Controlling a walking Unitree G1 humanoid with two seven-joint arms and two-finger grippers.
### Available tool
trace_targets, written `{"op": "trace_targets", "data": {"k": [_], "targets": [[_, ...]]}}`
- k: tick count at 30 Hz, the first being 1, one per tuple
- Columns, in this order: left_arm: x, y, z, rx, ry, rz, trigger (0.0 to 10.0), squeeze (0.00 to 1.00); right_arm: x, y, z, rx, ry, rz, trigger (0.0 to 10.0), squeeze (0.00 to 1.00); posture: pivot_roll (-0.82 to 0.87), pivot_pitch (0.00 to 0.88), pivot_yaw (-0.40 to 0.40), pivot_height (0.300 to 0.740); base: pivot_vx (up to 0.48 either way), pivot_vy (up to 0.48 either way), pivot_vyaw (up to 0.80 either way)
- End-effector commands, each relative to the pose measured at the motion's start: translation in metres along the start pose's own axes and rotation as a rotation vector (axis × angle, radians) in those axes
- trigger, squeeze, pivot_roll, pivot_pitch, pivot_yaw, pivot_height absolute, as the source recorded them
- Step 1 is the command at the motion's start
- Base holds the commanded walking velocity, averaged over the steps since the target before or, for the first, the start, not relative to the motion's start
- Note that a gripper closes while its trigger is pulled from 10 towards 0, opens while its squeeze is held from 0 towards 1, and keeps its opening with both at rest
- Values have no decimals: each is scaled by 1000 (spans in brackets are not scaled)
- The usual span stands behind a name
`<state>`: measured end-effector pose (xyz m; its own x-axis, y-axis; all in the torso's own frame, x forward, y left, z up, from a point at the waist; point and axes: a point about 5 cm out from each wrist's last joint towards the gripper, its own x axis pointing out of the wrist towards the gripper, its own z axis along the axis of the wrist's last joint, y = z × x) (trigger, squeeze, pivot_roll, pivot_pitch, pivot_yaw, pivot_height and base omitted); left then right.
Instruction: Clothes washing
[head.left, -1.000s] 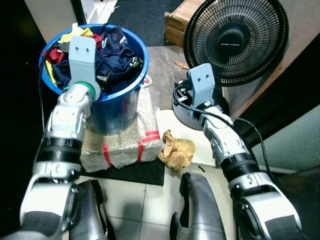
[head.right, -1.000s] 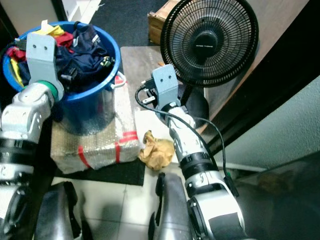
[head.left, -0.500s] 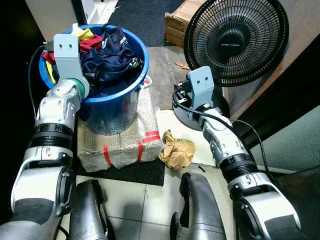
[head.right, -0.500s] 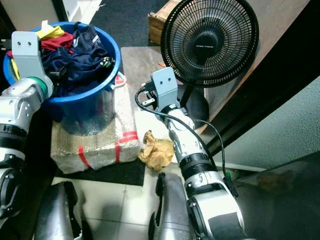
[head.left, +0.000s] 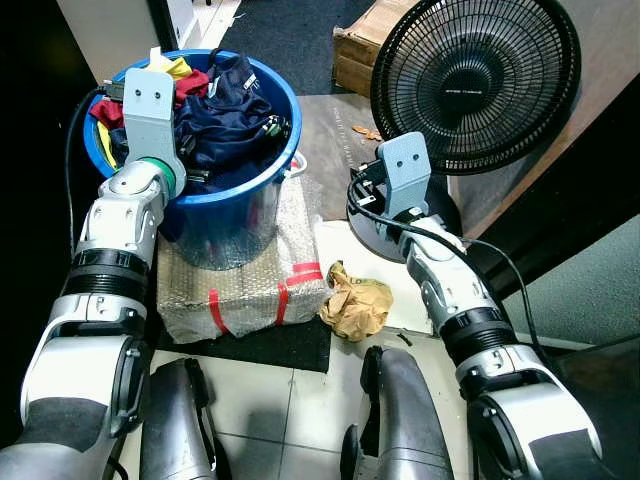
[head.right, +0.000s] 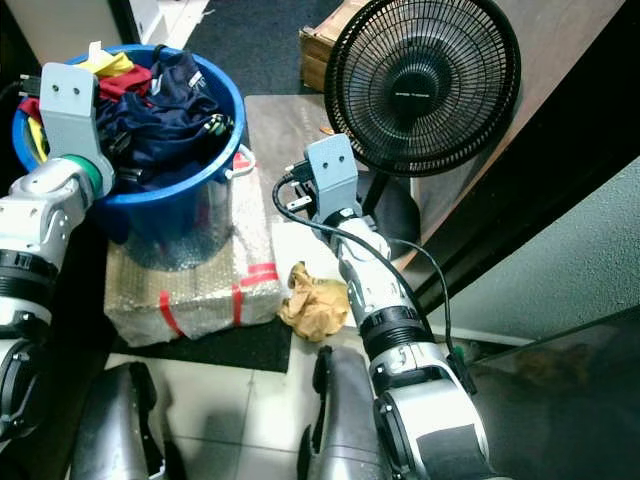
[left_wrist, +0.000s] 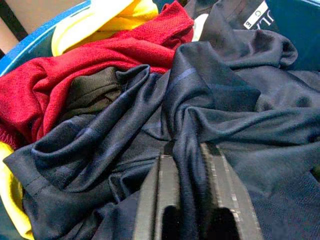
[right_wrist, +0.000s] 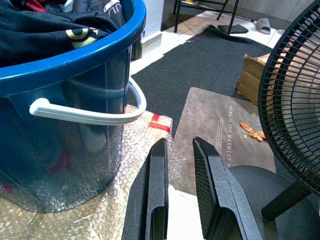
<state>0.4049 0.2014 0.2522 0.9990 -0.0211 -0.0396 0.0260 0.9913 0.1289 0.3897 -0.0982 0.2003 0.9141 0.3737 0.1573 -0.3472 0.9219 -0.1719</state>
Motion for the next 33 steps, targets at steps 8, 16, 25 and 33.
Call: {"op": "trace_targets", "data": {"k": [8,16,25,33], "targets": [[-4,-11,-22,25,28,-67,0,0,1,-1,-1,8,1,-7,10000,0,49,211,-51,440,0,0,0],[-32,-39,30,-15,-326,-217,10000,0,-1,1,17,42,-111,-10,10000,0,53,202,-49,440,0,0,0],[-113,-91,112,-137,-776,-578,10000,0,-16,-2,61,102,-341,-33,10000,0,49,178,-39,440,0,0,0],[-161,-112,100,-286,-740,-1054,10000,0,-22,3,70,107,-381,-16,10000,0,45,167,-34,440,0,0,0]]}}
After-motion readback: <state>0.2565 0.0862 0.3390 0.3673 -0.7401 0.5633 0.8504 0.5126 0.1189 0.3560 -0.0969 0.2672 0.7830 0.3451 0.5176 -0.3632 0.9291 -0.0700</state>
